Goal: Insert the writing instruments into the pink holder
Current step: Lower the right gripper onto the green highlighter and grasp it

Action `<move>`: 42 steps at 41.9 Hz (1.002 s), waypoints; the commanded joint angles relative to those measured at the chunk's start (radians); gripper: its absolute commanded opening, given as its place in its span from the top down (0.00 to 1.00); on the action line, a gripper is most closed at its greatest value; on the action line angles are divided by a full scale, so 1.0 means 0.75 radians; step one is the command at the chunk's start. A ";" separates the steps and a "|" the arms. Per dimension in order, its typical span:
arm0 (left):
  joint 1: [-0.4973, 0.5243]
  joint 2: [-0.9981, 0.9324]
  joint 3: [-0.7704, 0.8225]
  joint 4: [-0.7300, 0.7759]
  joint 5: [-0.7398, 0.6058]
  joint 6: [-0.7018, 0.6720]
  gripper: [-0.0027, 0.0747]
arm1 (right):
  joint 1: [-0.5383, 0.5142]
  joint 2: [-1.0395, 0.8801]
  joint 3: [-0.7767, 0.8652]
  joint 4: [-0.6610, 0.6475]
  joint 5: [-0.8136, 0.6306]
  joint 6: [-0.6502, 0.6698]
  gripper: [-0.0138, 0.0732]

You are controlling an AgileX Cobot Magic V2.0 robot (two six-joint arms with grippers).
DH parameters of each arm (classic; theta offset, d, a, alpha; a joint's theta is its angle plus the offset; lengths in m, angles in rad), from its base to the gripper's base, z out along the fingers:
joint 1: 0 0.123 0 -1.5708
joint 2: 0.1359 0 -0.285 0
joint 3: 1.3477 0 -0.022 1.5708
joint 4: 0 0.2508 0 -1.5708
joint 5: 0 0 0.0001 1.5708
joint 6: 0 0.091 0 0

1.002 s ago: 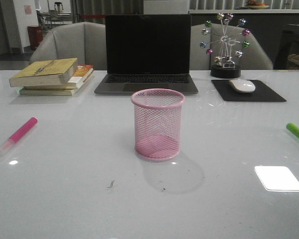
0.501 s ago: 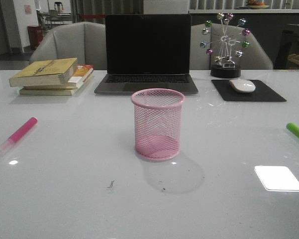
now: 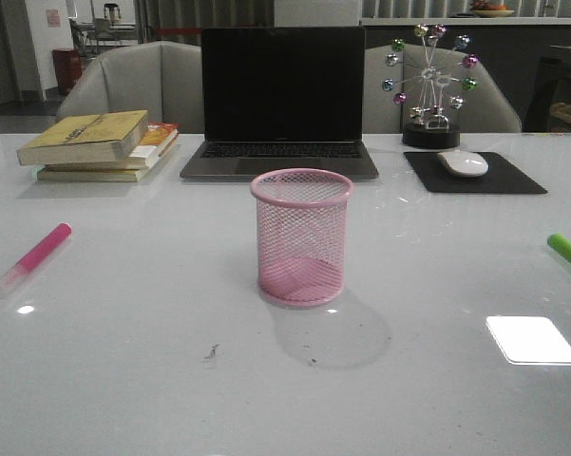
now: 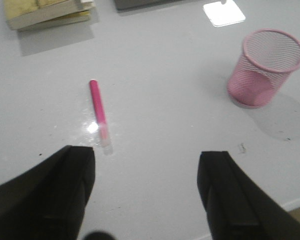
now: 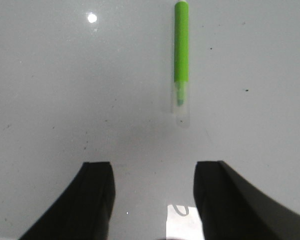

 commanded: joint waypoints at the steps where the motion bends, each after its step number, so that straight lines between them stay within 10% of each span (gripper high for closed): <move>1: -0.100 0.000 -0.043 -0.020 -0.099 -0.003 0.31 | -0.037 0.136 -0.140 -0.018 -0.080 0.002 0.29; 42: -0.182 0.000 -0.043 -0.020 -0.102 -0.003 0.31 | -0.081 1.070 -0.845 -0.075 0.057 -0.023 0.37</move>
